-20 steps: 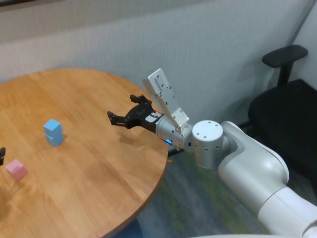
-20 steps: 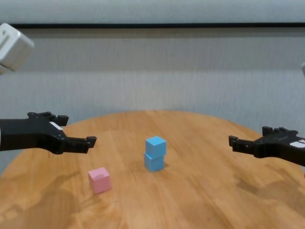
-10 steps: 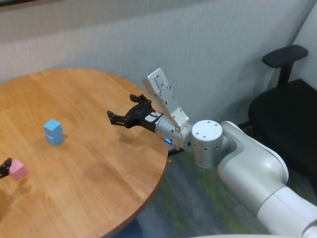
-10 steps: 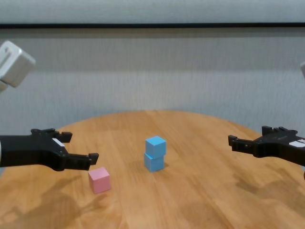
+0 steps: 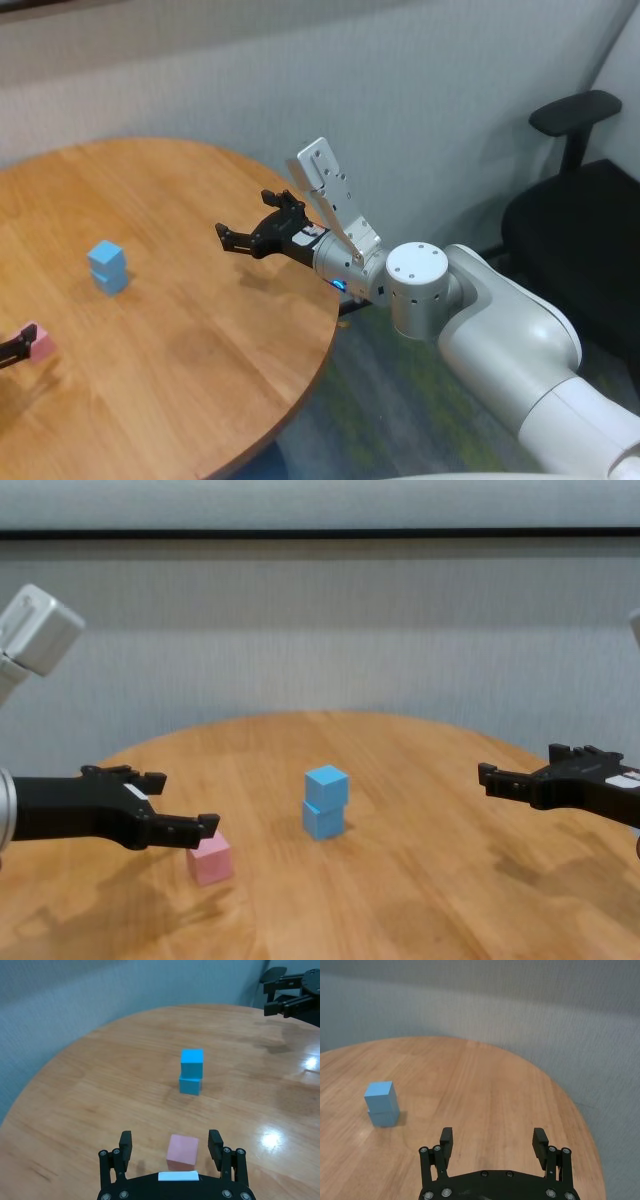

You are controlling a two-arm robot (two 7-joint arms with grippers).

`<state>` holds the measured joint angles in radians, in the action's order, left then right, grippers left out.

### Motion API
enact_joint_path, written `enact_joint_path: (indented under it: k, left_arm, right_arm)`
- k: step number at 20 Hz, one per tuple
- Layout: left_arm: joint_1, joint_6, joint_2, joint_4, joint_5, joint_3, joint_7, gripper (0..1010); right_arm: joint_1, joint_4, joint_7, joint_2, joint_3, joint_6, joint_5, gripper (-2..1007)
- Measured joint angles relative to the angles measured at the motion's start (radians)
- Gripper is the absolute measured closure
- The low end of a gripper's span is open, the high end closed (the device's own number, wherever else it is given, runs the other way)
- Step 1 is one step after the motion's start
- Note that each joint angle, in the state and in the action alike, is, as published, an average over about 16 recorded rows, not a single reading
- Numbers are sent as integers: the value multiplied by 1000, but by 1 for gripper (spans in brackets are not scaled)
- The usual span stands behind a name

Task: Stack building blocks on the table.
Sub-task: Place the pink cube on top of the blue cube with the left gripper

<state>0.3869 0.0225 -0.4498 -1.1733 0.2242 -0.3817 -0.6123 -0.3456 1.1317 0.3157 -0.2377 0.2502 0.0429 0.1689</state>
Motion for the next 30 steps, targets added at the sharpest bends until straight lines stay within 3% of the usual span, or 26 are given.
enact_joint_path:
  k: [13,30]
  left_arm:
    - [60,-39,14,108,14,-57,-36,8]
    - [79,-48,17,152,23,-96,-39,8]
  right_arm:
    - [-1,0,-1,1,0,1,-1,5]
    - [-1,0,-2,2,0,2,-1,5]
